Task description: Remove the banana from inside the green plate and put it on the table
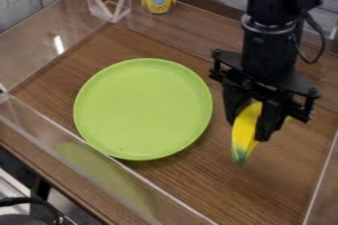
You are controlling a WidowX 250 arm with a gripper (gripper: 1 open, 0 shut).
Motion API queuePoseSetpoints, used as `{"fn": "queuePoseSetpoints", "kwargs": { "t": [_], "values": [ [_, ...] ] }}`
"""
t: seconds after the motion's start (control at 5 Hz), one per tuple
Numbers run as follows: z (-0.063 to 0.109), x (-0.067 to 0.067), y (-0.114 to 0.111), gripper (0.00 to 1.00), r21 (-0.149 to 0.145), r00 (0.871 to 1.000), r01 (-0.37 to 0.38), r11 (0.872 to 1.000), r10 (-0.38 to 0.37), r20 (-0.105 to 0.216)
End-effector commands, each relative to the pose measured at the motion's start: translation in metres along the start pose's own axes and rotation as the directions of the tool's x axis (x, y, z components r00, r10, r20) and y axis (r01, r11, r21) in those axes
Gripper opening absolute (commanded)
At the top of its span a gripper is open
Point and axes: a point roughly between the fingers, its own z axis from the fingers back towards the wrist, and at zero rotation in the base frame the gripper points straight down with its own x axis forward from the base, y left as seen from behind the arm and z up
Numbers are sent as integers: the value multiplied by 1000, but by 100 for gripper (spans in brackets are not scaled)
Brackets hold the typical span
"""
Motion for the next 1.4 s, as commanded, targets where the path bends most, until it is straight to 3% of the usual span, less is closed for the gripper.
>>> {"fn": "queuePoseSetpoints", "kwargs": {
  "t": [0.0,1.2],
  "values": [
    [14,-2,-6,0,-12,998,18,1000,-17,52],
    [10,-11,-10,0,-23,999,24,999,-23,31]
  ]
}}
